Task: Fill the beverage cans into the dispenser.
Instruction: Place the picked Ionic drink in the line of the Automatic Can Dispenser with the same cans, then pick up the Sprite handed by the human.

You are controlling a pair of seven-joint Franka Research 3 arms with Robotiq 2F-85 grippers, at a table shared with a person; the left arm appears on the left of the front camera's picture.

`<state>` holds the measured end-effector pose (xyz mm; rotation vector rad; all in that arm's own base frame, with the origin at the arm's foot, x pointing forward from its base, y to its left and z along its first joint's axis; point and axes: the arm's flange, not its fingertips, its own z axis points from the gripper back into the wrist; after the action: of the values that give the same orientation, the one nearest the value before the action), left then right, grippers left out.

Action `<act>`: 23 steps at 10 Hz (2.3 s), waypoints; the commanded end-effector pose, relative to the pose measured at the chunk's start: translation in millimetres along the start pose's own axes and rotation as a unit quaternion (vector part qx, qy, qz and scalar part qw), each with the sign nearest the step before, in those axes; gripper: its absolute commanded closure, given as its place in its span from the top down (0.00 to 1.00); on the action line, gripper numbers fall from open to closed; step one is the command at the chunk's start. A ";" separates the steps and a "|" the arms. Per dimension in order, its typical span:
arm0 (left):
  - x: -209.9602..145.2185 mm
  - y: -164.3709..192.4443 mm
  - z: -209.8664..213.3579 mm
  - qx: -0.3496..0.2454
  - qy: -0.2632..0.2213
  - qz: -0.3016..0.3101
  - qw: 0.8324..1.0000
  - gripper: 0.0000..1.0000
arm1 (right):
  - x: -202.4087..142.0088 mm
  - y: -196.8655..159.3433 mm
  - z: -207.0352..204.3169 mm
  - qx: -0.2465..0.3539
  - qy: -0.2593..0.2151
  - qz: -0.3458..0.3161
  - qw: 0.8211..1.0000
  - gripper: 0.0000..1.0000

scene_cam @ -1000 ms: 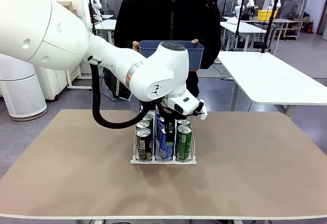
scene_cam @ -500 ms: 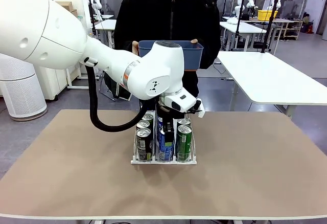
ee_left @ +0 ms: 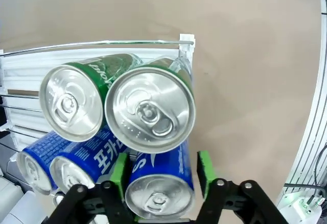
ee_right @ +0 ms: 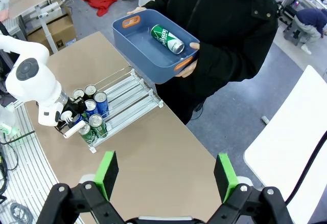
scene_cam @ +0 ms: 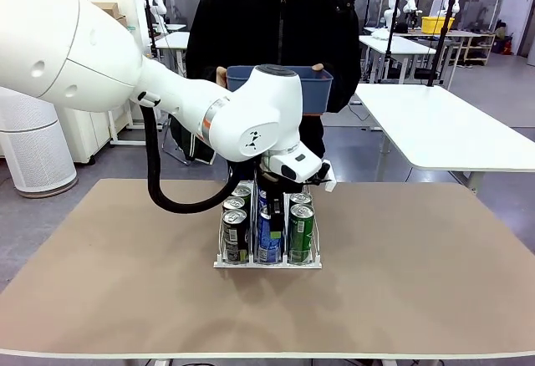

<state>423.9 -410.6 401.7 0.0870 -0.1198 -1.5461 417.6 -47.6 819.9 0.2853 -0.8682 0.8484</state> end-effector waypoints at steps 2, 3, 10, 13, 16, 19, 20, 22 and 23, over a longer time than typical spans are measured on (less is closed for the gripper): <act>-8.7 -14.6 39.1 0.022 -0.010 -0.005 1.000 0.81 | -0.6 0.4 -1.1 -0.001 -0.001 -0.001 1.000 1.00; -8.7 -20.0 49.7 0.023 -0.011 -0.002 1.000 1.00 | -0.6 0.4 -1.1 -0.001 -0.001 -0.001 1.000 1.00; 0.1 -29.9 78.8 0.029 -0.010 0.004 1.000 1.00 | -0.6 0.4 -1.1 -0.001 -0.001 -0.001 1.000 1.00; 0.1 -29.9 78.8 0.029 -0.010 0.004 1.000 1.00 | -0.6 0.4 -1.1 -0.001 -0.001 -0.001 1.000 1.00; -31.0 -30.0 116.6 0.021 -0.036 -0.004 0.999 1.00 | -0.6 0.4 -1.1 -0.001 -0.001 -0.001 1.000 1.00; -113.7 -33.7 218.4 0.053 -0.092 0.038 0.994 1.00 | -0.6 0.4 -1.1 -0.001 -0.001 -0.001 1.000 1.00; -138.9 -34.6 249.5 0.062 -0.100 0.057 0.991 1.00 | -0.6 0.4 -1.1 -0.001 -0.001 -0.001 1.000 1.00; -186.9 -42.6 315.7 0.071 -0.127 0.071 0.987 1.00 | -0.6 0.4 -1.1 -0.001 -0.001 -0.001 1.000 1.00; -208.7 -45.0 348.3 0.083 -0.152 0.080 0.982 1.00 | -0.6 0.4 -1.1 -0.001 -0.001 -0.001 1.000 1.00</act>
<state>329.0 -199.9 726.5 0.0203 -0.4624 -1.3603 417.7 -47.9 819.8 0.2853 -0.8682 0.8477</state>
